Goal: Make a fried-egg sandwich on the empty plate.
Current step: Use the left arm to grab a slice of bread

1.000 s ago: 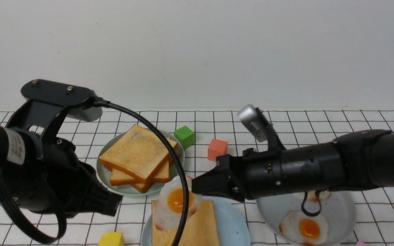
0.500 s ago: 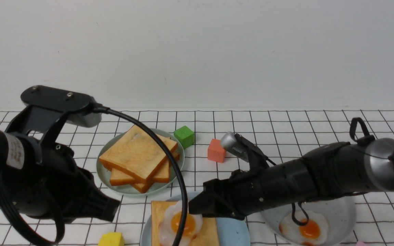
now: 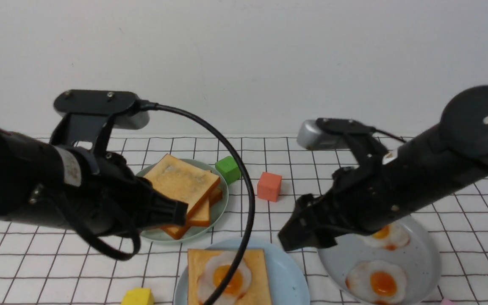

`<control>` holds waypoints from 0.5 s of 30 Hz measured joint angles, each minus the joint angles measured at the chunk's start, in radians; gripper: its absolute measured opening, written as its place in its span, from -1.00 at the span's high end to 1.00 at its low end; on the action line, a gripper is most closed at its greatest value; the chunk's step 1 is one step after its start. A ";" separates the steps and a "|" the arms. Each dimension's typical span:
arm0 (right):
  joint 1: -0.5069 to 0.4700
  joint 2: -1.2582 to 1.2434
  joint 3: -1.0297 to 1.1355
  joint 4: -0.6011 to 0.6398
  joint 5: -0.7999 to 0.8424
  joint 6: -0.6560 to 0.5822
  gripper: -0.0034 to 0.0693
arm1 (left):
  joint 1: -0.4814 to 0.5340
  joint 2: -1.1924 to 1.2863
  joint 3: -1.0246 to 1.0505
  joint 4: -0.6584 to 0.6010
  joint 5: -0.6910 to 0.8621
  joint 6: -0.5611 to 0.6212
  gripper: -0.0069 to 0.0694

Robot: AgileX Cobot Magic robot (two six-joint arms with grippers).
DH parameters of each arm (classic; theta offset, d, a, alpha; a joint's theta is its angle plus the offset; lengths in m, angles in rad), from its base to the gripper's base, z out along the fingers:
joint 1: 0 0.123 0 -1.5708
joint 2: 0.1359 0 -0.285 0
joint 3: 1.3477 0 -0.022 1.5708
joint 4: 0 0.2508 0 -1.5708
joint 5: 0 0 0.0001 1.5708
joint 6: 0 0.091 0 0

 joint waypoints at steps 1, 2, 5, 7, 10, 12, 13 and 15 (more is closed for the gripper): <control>0.000 -0.021 -0.005 -0.033 0.013 0.030 -0.68 | 0.004 0.006 0.000 -0.001 -0.003 -0.001 0.76; 0.000 -0.060 -0.015 -0.116 0.047 0.105 -0.64 | 0.036 0.047 0.000 -0.008 -0.022 -0.011 0.76; 0.000 -0.186 -0.011 -0.225 0.106 0.201 -0.61 | 0.152 0.133 -0.022 -0.069 -0.034 -0.003 0.76; 0.000 -0.278 0.013 -0.233 0.109 0.220 -0.60 | 0.254 0.190 -0.048 -0.149 -0.028 0.034 0.76; 0.000 -0.402 0.080 -0.225 0.100 0.222 -0.60 | 0.394 0.283 -0.088 -0.316 -0.015 0.131 0.73; 0.000 -0.478 0.134 -0.225 0.091 0.219 -0.60 | 0.476 0.346 -0.113 -0.437 -0.006 0.227 0.67; 0.000 -0.517 0.162 -0.225 0.085 0.218 -0.60 | 0.515 0.383 -0.127 -0.504 0.003 0.286 0.60; 0.000 -0.569 0.199 -0.226 0.069 0.217 -0.60 | 0.562 0.442 -0.160 -0.600 0.012 0.380 0.45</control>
